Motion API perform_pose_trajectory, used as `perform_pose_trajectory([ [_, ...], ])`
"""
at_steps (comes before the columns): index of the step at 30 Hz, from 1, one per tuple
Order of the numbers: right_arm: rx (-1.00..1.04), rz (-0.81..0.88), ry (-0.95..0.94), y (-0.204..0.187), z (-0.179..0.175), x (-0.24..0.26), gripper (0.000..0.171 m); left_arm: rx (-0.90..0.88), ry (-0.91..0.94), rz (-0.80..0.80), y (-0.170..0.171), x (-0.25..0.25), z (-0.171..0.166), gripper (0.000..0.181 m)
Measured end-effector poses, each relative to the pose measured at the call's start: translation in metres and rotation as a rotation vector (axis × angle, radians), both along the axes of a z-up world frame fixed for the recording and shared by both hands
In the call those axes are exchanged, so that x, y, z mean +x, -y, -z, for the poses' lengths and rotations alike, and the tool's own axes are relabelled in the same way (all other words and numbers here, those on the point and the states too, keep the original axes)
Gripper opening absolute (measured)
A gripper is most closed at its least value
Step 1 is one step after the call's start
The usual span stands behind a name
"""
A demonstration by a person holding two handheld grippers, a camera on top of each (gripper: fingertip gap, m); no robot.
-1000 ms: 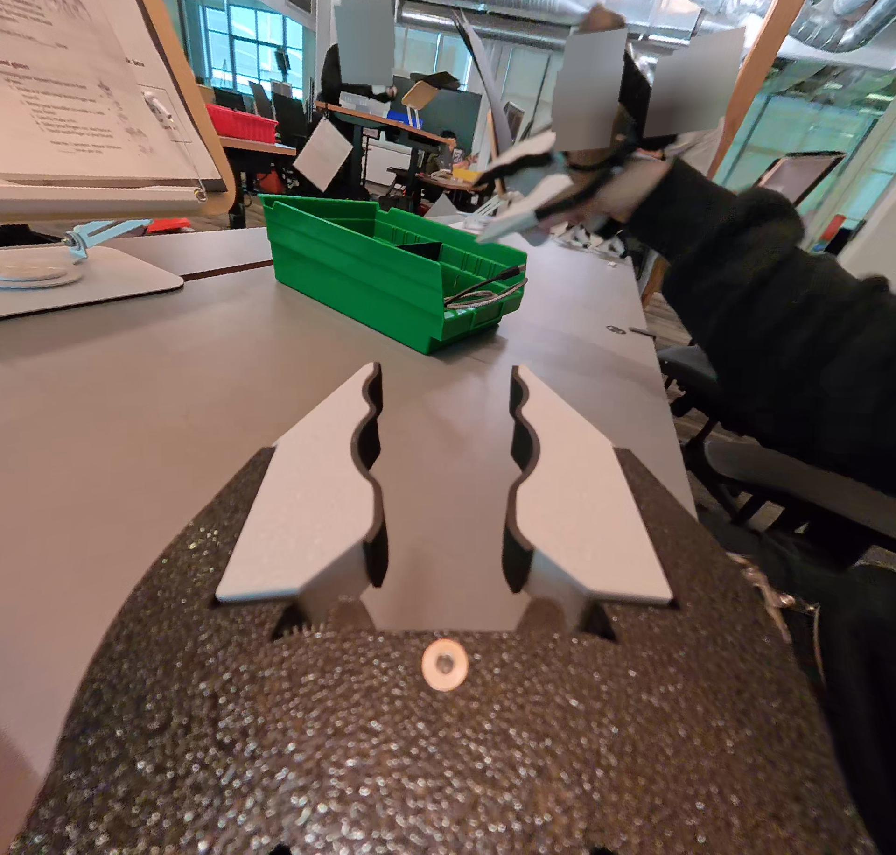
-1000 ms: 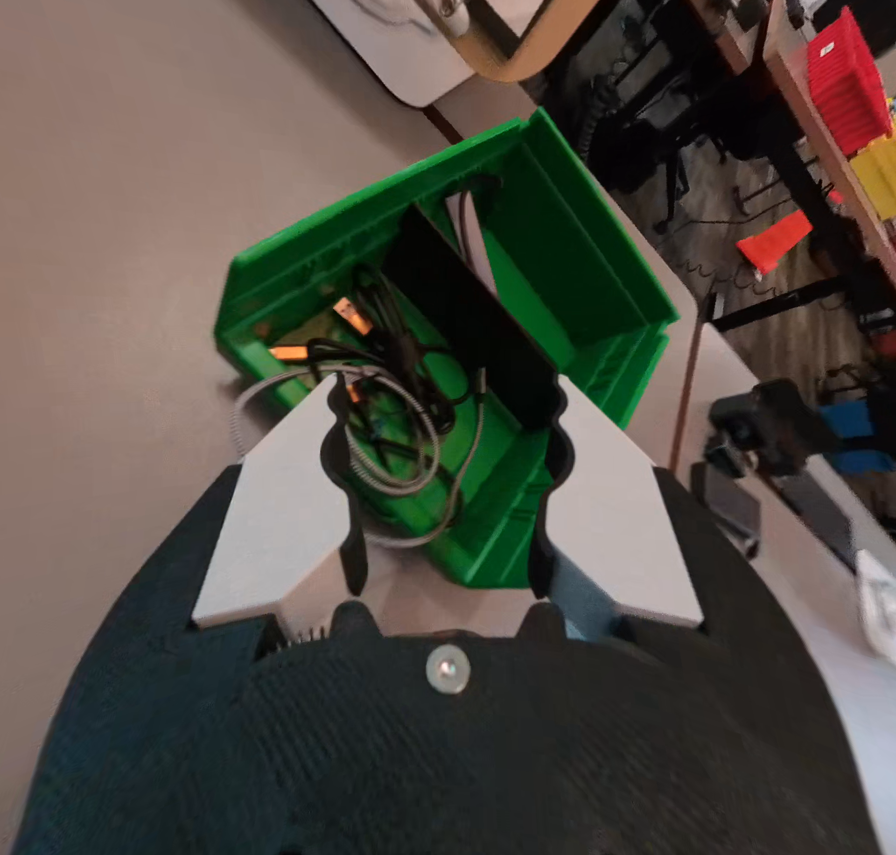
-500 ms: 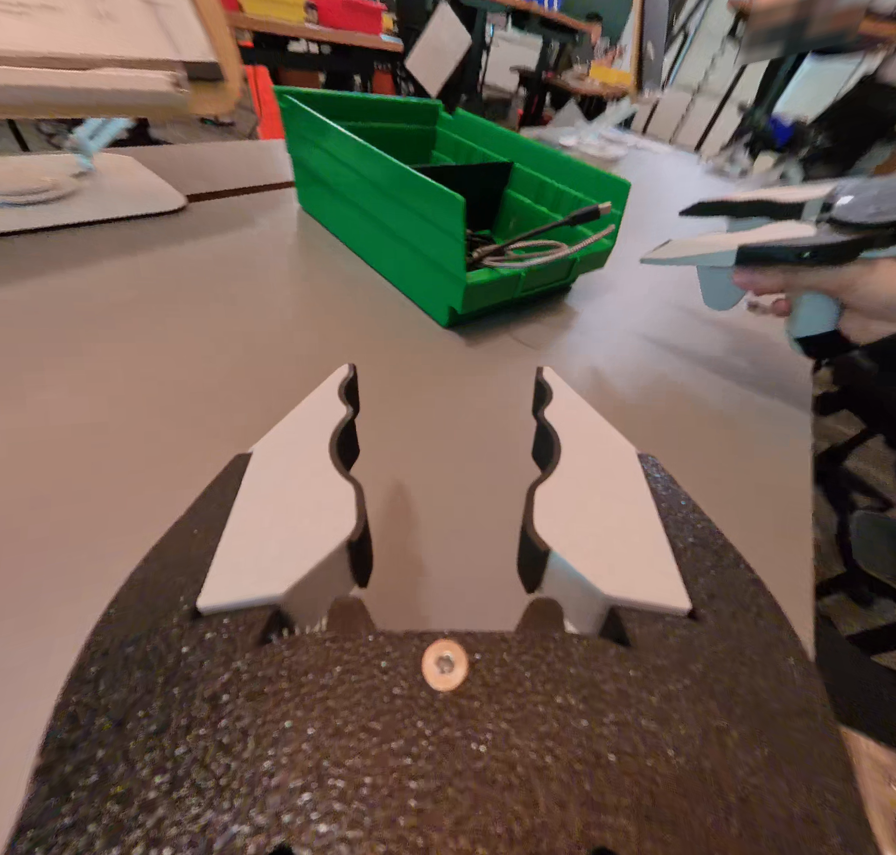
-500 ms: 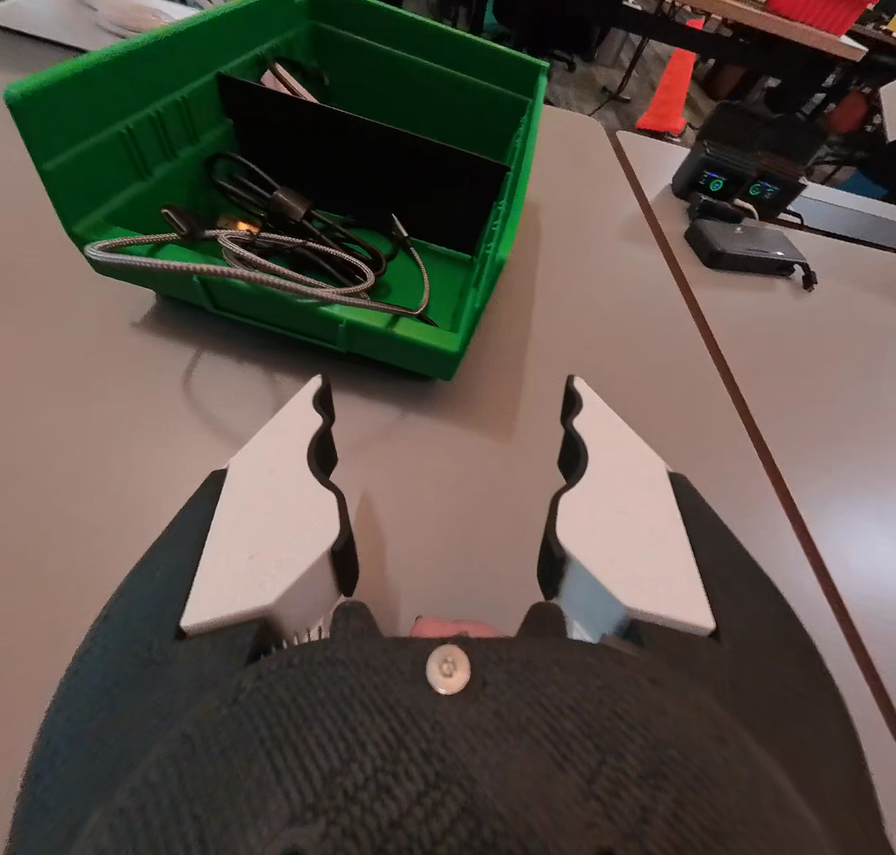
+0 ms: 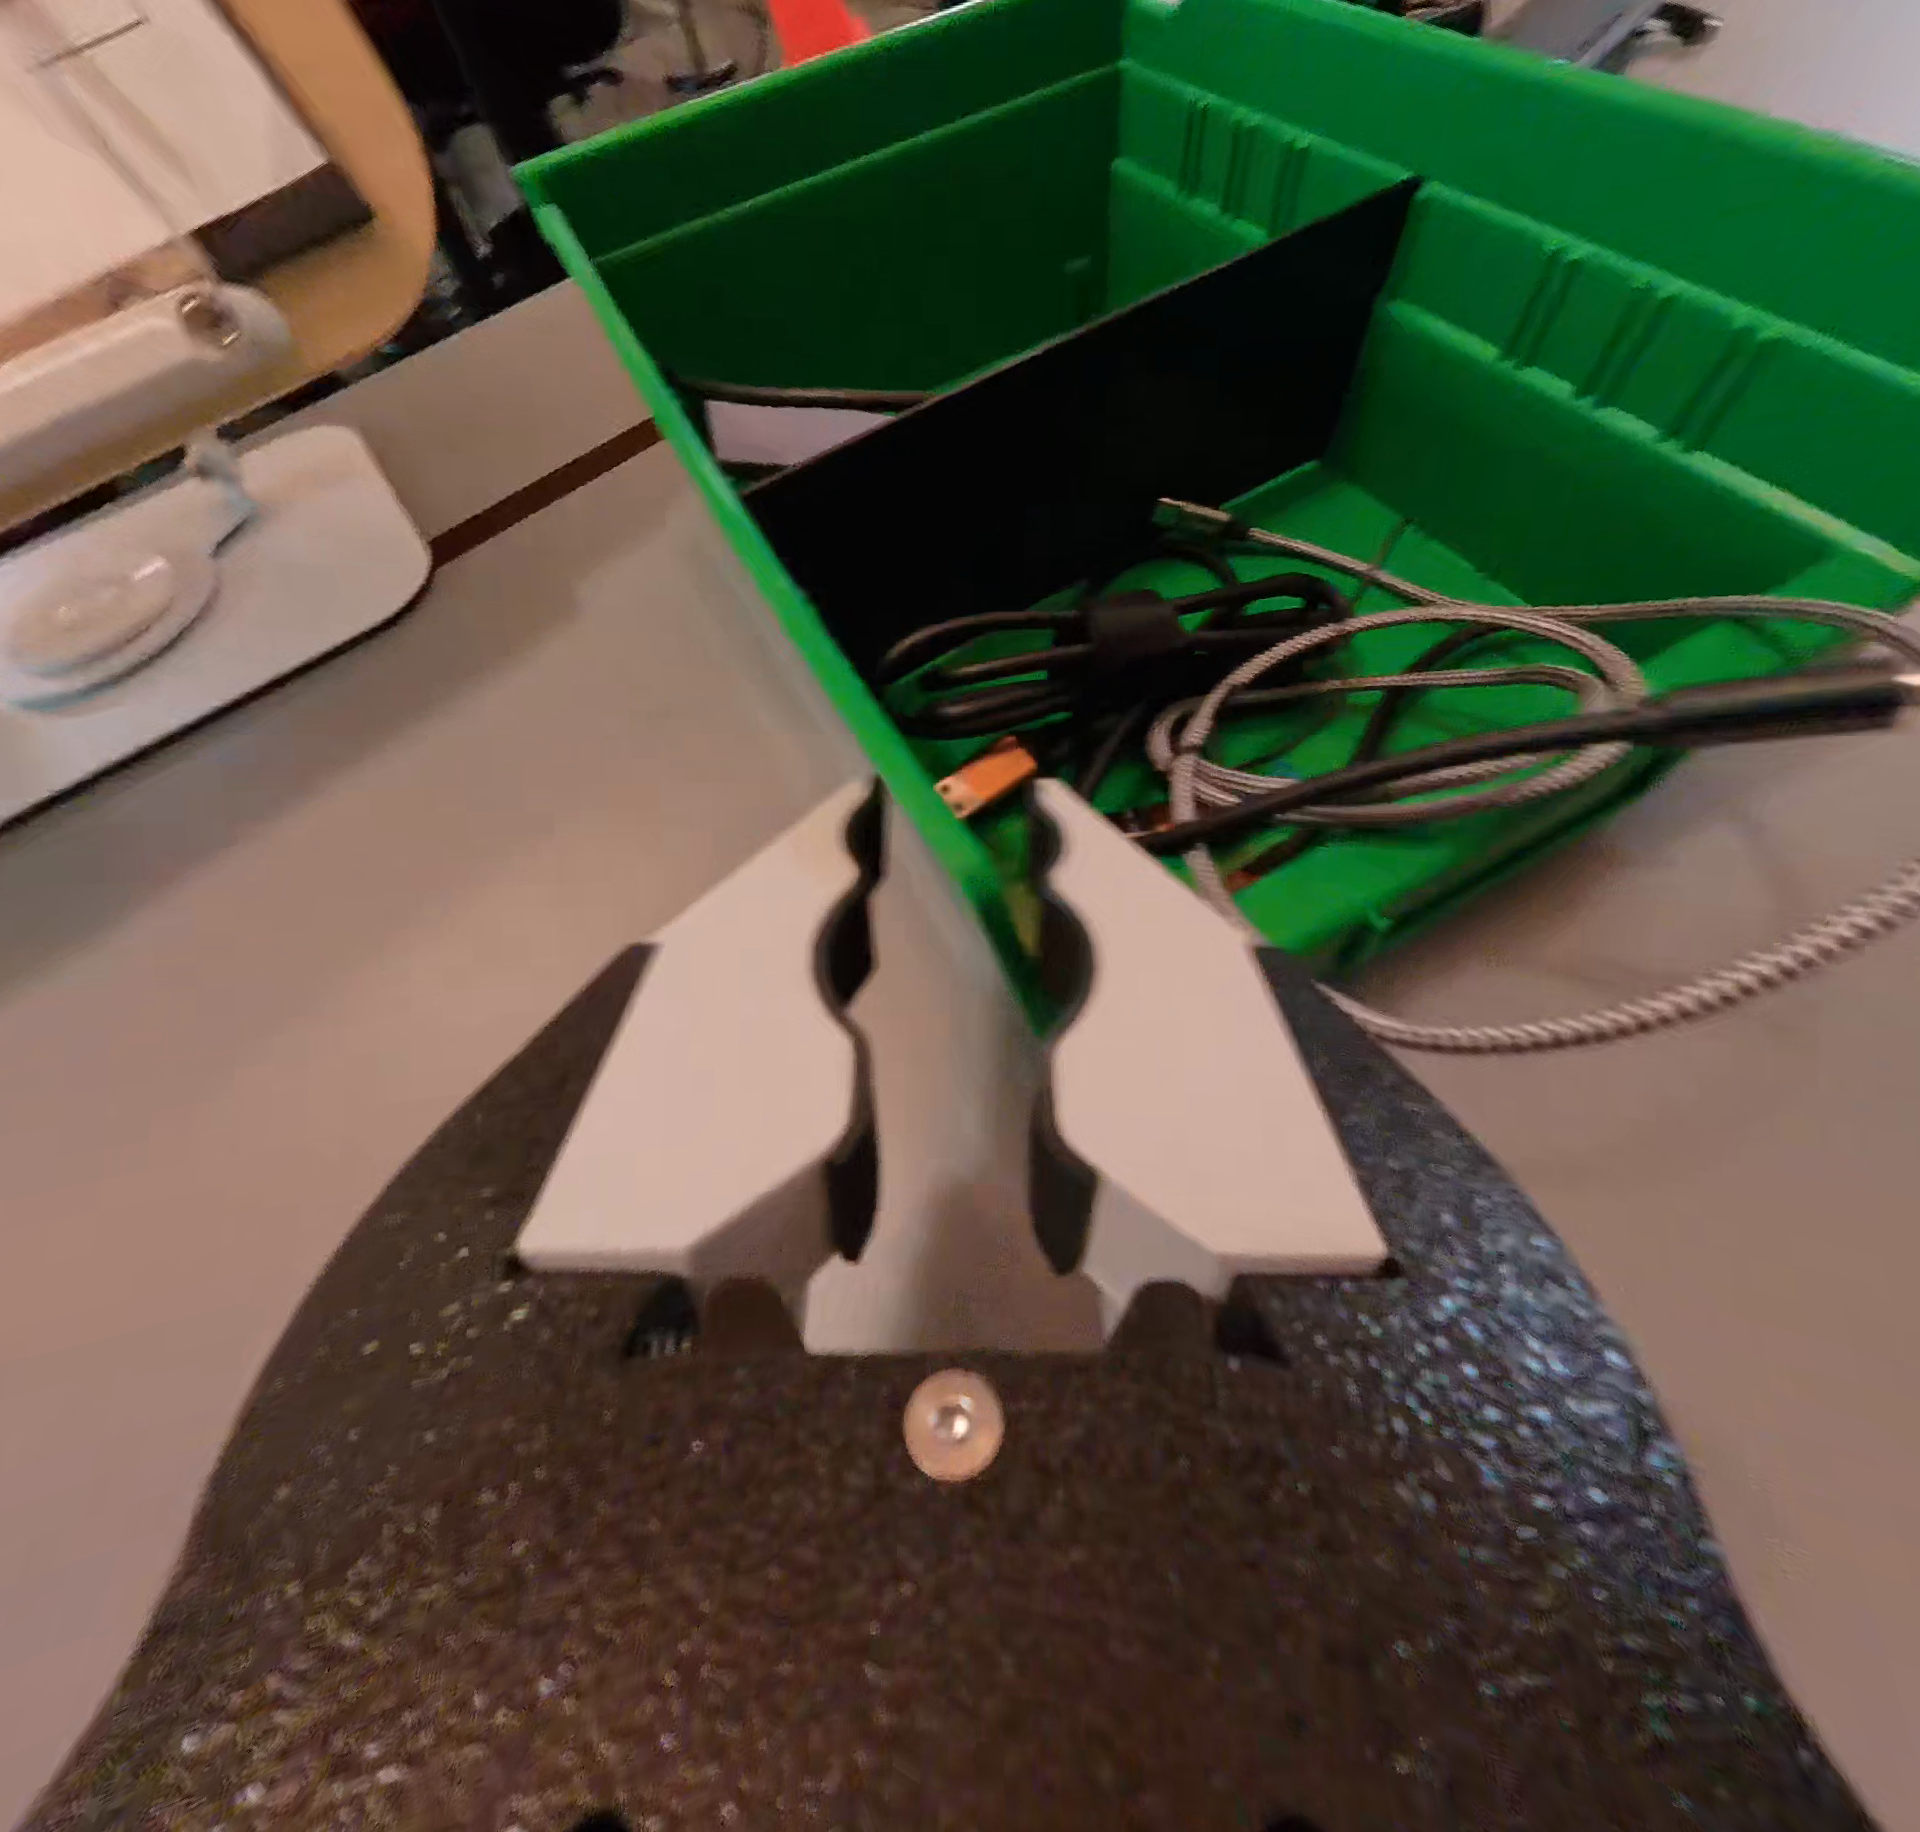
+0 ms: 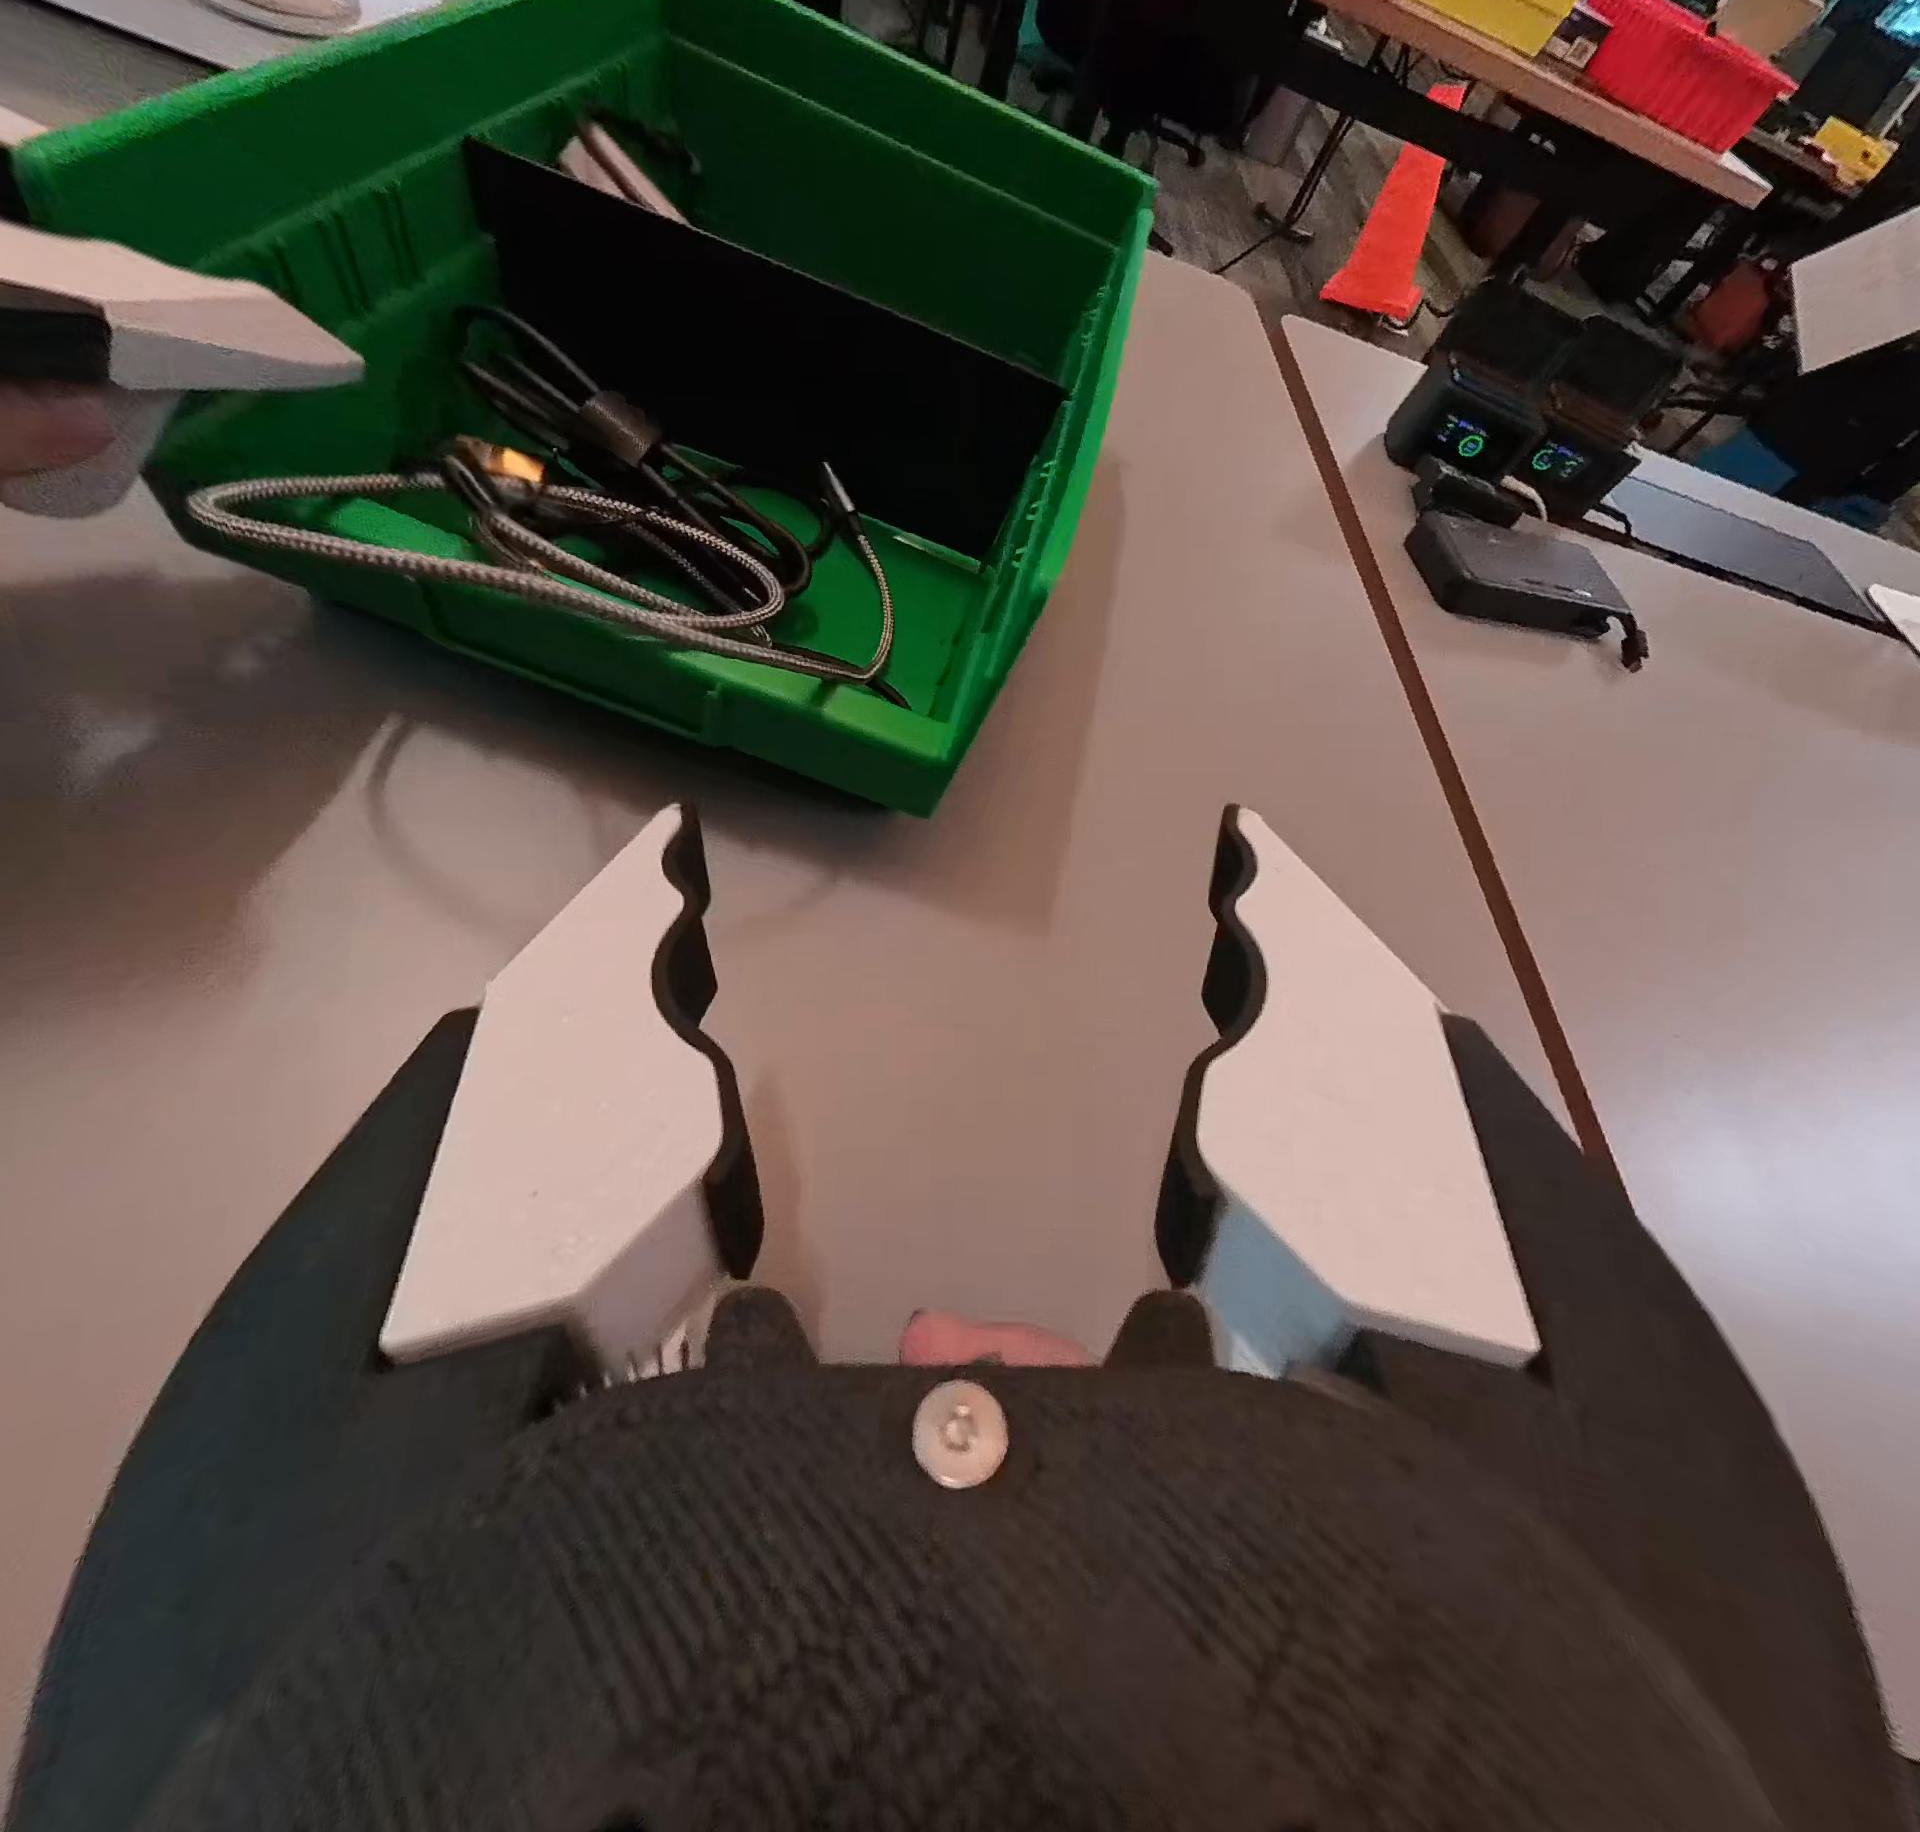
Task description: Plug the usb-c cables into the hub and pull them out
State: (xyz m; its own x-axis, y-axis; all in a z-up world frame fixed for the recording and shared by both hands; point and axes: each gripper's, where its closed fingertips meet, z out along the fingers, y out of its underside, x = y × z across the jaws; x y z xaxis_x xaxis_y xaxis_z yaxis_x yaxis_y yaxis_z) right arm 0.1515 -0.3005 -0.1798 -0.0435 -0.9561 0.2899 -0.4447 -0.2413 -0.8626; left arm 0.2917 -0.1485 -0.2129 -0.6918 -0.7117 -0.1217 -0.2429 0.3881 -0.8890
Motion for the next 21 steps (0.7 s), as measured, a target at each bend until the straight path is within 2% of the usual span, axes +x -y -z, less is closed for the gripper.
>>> perform_pose_trajectory([
  [3,-0.024,-0.01,-0.003,-0.001,0.0,-0.001,0.097,0.053,0.038,-0.052,-0.023,0.006,-0.001,0.011],
  [7,-0.04,-0.028,0.027,-0.007,-0.012,-0.007,0.097,0.02,0.045,-0.057,-0.071,-0.007,-0.002,0.005],
  [10,0.014,-0.122,0.073,-0.04,-0.029,-0.009,0.097,0.003,0.047,-0.039,-0.12,-0.032,-0.003,0.004],
  [13,0.105,-0.201,0.108,-0.092,-0.051,-0.009,0.097,0.01,0.052,-0.035,-0.174,-0.06,-0.004,0.004],
  [17,0.202,-0.42,0.17,-0.195,-0.094,0.007,0.101,0.018,0.063,-0.071,-0.237,-0.091,-0.004,0.004],
  [19,0.291,-0.51,0.206,-0.253,-0.121,0.029,0.099,0.031,0.074,-0.111,-0.263,-0.099,-0.004,0.005],
  [21,0.372,-0.601,0.146,-0.314,-0.131,0.06,0.103,0.04,0.086,-0.153,-0.282,-0.104,-0.004,0.006],
])
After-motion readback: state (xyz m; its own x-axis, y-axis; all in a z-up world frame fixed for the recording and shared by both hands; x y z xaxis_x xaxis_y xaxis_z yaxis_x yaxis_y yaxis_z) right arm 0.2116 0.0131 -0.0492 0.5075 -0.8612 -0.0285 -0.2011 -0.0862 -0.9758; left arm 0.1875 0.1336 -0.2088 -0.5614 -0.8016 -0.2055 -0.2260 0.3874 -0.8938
